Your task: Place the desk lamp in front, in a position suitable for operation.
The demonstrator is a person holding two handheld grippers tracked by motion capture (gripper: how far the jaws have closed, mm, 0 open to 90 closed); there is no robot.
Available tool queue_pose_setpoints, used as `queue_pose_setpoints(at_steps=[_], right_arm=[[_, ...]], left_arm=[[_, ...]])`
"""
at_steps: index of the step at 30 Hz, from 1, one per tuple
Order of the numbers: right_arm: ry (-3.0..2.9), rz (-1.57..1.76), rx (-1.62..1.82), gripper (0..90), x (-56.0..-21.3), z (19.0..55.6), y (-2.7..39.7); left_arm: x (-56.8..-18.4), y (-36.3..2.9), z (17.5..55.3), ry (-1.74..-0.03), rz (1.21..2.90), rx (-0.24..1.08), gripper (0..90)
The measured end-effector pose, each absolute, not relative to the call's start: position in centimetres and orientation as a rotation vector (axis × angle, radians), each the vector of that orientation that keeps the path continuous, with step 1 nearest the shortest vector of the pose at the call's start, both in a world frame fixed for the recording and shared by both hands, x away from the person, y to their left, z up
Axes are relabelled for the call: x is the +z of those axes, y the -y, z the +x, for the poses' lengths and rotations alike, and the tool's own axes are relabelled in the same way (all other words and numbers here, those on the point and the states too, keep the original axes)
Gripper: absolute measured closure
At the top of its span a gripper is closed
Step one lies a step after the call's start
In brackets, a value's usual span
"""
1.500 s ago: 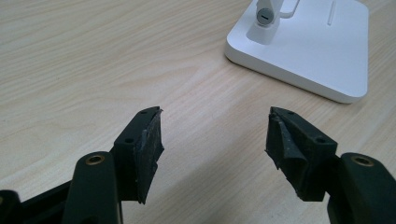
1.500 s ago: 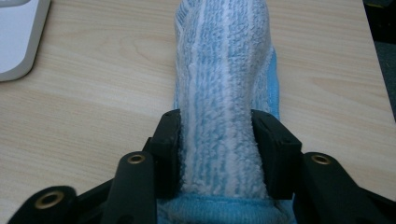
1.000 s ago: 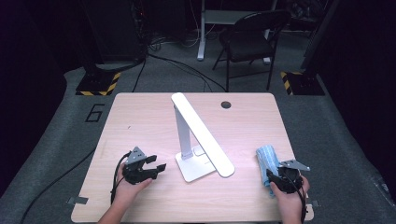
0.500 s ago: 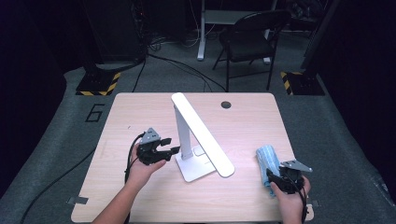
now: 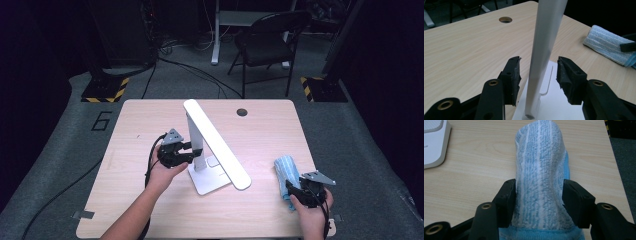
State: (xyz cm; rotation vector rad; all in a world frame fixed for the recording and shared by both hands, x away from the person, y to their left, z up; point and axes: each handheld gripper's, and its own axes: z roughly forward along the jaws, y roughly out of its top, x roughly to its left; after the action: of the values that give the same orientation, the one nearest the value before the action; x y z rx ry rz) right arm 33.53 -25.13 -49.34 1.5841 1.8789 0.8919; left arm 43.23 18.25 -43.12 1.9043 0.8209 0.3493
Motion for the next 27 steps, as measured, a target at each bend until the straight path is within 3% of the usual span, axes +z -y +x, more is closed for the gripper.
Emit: queue_pose_setpoints(at_steps=[15, 27], right_arm=[[-1.886, 1.583, 0.907, 44.2, -49.5, 33.6, 25.1], [-1.888, 1.574, 0.928, 44.1, -49.3, 33.6, 25.0]], left_arm=[[-42.8, -17.2, 44.3, -0.798, 1.901, 0.354, 70.4], [-42.8, -17.4, 43.8, -0.782, 1.913, 0.362, 73.4]])
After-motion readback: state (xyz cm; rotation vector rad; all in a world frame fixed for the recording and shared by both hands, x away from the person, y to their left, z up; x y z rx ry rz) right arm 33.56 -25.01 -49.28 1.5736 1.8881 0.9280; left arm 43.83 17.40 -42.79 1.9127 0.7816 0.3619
